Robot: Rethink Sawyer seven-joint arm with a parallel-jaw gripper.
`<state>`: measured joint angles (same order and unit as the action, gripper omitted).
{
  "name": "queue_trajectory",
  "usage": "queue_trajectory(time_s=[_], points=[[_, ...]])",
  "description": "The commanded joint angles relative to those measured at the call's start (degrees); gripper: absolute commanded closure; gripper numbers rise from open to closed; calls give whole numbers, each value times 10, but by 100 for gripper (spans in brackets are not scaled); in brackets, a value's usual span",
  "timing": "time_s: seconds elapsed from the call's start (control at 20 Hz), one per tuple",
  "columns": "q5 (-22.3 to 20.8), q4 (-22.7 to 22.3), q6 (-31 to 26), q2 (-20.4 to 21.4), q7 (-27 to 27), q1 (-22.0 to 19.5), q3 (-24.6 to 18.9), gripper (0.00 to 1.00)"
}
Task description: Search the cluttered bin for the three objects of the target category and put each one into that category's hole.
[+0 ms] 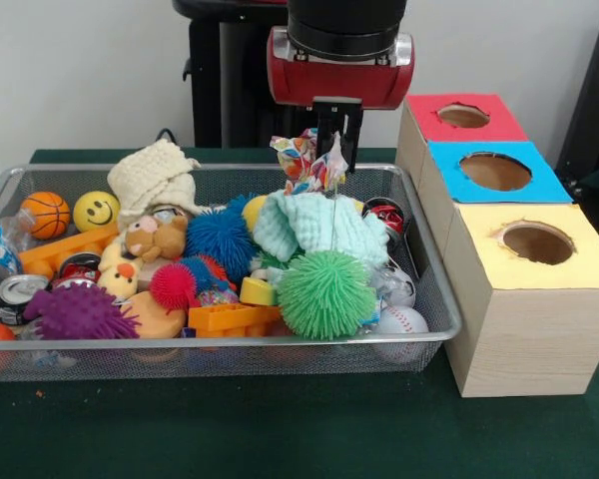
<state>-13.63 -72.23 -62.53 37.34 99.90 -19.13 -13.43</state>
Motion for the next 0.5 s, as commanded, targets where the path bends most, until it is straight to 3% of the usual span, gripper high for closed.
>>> queue_trajectory(time_s=[0.05,0.35,0.5], points=[[6,0,-59,0,56,6,13,100],[2,-17,-20,-2,49,-4,20,100],[18,-23,-89,53,43,-1,25,100]])
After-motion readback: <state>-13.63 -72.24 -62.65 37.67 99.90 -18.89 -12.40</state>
